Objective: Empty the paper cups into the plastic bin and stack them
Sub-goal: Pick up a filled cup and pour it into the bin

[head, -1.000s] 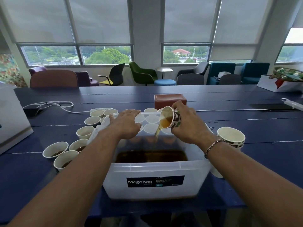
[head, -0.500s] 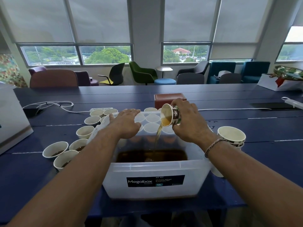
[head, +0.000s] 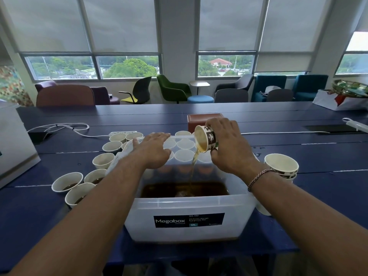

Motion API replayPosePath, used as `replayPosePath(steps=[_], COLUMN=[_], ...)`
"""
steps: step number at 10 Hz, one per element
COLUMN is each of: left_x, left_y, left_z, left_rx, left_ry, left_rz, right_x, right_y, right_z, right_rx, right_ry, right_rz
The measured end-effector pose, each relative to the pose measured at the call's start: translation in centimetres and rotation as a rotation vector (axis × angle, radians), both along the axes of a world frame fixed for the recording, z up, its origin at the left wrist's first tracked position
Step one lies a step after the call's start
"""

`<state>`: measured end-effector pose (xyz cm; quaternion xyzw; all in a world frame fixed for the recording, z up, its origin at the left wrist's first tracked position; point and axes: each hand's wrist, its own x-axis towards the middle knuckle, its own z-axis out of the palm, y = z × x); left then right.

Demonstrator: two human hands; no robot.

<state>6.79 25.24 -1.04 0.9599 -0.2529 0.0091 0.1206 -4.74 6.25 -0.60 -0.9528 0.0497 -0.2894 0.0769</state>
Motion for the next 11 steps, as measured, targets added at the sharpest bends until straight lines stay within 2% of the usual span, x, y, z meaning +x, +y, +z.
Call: replayPosePath(steps=[2, 4, 5, 6, 7, 8, 9, 10, 11], left_x=[0.1, 0.1, -0.1, -1.3, -4.0, -6.9, -8.6, -10.4, -12.0], left_y=[0.0, 0.0, -0.3, -1.5, -3.8, -6.5, -9.5, -12.4, -14.8], left_z=[-0.1, -0.2, 0.3, 2.2, 4.6, 6.0, 6.4, 6.5, 6.2], left_rx=[0.005, 0.001, -0.032, -0.311, -0.657, -0.837, -0.963, -0.959, -0.914], left_ry=[0.000, 0.007, 0.009, -0.037, 0.114, 0.288, 0.391, 0.480, 0.483], left_rz=[0.001, 0.003, 0.022, 0.039, -0.037, -0.145, -0.201, -0.258, -0.321], right_x=[0.2, 0.2, 0.0, -0.4, -1.7, -3.4, -5.3, -7.4, -9.4], right_y=[0.2, 0.3, 0.2, 0.1, -0.3, -1.5, -3.8, -6.7, -9.1], right_z=[0.1, 0.2, 0.6, 1.4, 2.4, 3.3, 4.1, 4.3, 4.1], right_rx=[-0.096, -0.187, -0.137, 0.019, 0.169, 0.235, 0.298, 0.384, 0.428], right_ry=[-0.111, -0.065, -0.017, 0.005, 0.024, 0.024, 0.001, -0.001, -0.003], right_rz=[0.016, -0.014, -0.036, -0.026, 0.025, 0.037, -0.015, -0.082, -0.154])
